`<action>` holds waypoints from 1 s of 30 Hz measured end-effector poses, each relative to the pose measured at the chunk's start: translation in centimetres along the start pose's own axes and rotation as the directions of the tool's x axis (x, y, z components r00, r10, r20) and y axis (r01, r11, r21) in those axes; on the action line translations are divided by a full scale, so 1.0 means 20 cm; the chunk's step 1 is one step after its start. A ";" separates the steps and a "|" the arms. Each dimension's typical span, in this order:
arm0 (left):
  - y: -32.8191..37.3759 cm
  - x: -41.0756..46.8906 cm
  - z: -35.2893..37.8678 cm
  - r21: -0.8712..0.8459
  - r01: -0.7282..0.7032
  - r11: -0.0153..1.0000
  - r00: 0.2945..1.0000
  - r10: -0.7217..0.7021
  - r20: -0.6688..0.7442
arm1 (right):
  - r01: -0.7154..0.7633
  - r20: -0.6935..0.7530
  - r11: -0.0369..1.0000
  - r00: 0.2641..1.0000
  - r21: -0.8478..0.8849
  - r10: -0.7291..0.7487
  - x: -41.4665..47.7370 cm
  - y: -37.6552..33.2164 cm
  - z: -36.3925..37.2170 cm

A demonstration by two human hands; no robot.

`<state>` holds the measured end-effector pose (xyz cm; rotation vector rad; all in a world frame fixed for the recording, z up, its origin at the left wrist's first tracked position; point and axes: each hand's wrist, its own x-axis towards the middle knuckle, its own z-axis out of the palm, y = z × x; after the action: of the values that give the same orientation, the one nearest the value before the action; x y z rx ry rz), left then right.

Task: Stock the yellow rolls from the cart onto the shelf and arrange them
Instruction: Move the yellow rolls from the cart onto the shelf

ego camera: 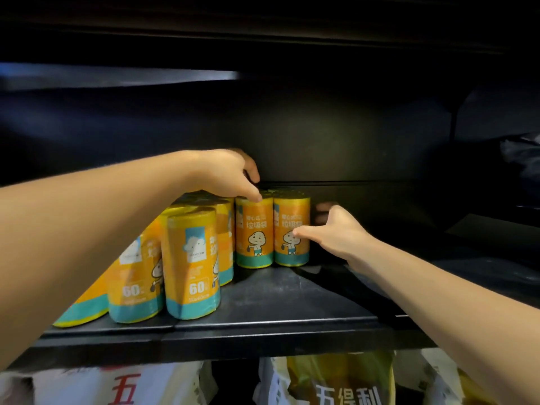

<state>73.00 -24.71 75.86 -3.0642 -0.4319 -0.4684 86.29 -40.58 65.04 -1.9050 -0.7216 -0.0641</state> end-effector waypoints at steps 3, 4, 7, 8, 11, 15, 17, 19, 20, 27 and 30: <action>0.04 -0.10 0.00 -0.156 -0.069 0.985 0.987 0.045 -0.153 | 0.084 -0.050 0.996 0.995 -0.012 -0.085 -0.08 0.00 -0.03; 0.05 -0.14 0.00 -0.190 -0.088 0.978 0.980 0.051 -0.193 | 0.119 -0.064 0.993 0.991 -0.008 -0.119 -0.11 0.00 -0.04; 0.08 -0.27 0.04 -0.240 -0.134 0.962 0.944 0.051 -0.325 | 0.250 -0.113 0.968 0.963 0.026 -0.245 -0.23 0.00 -0.06; 0.09 -0.32 0.05 -0.255 -0.143 0.956 0.932 0.043 -0.360 | 0.296 -0.124 0.954 0.949 0.050 -0.289 -0.27 -0.01 -0.07; 0.11 -0.45 0.10 -0.314 -0.165 0.935 0.890 0.005 -0.456 | 0.412 -0.126 0.902 0.909 0.128 -0.397 -0.40 -0.03 -0.07; 0.11 -0.65 0.18 -0.399 -0.197 0.896 0.822 -0.071 -0.565 | 0.489 -0.117 0.837 0.872 0.246 -0.476 -0.56 -0.06 -0.03; 0.10 -0.76 0.22 -0.441 -0.230 0.868 0.793 -0.095 -0.601 | 0.513 -0.111 0.798 0.855 0.317 -0.506 -0.66 -0.08 0.01; 0.09 -0.86 0.27 -0.478 -0.254 0.841 0.781 -0.113 -0.614 | 0.527 -0.102 0.755 0.840 0.391 -0.533 -0.75 -0.10 0.07; 0.08 -0.92 0.29 -0.497 -0.263 0.827 0.781 -0.120 -0.613 | 0.523 -0.094 0.735 0.837 0.431 -0.540 -0.79 -0.10 0.10; -0.15 -1.31 0.47 -0.543 -0.198 0.816 0.804 -0.182 -0.566 | 0.418 0.011 0.666 0.842 0.618 -0.539 -1.04 -0.10 0.43; -0.30 -1.50 0.56 -0.574 -0.137 0.807 0.808 -0.244 -0.537 | 0.357 0.065 0.670 0.853 0.651 -0.518 -1.14 -0.12 0.62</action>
<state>47.13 -26.41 56.22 -3.1568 -0.3988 -1.8195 63.01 -39.58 53.31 -1.0732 -1.2042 0.1018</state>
